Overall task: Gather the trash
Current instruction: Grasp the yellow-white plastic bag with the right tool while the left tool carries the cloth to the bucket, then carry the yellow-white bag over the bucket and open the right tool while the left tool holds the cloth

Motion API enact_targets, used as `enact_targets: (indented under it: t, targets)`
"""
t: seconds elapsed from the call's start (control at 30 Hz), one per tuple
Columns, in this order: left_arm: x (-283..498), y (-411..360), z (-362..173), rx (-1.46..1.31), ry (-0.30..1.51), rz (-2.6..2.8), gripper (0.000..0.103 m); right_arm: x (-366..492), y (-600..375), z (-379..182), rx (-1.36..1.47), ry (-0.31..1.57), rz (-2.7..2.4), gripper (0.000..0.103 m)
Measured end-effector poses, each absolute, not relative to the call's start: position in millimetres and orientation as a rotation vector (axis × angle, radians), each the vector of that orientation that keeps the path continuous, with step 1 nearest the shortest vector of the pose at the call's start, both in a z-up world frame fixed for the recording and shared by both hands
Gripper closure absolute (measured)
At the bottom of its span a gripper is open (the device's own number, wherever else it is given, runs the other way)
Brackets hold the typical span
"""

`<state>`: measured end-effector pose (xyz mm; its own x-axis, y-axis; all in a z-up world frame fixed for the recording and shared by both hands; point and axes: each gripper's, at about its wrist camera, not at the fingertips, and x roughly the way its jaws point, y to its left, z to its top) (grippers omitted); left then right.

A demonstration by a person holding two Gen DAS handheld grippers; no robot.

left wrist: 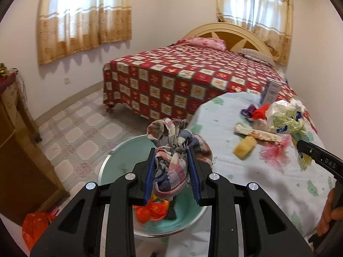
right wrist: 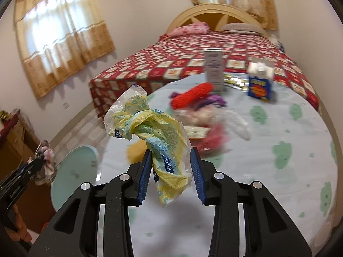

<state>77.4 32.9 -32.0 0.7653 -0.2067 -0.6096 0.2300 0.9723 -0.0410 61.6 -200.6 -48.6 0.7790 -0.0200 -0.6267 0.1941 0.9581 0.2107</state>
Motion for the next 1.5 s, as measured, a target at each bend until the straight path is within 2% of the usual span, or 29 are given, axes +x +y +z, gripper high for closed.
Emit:
enact_targets:
  t: [0.6,1.5]
  targets:
    - [93.9,78.2,-51.9,-0.017,0.709,-0.105,0.074,92.0,-86.5,-62.7,0.113,0.734,0.037,0.065]
    - [113.8,89.0,-81.2,-0.050,0.789,-0.033,0.074,143.9,-43.7,-104.9,0.062,0.866,0.089,0.062]
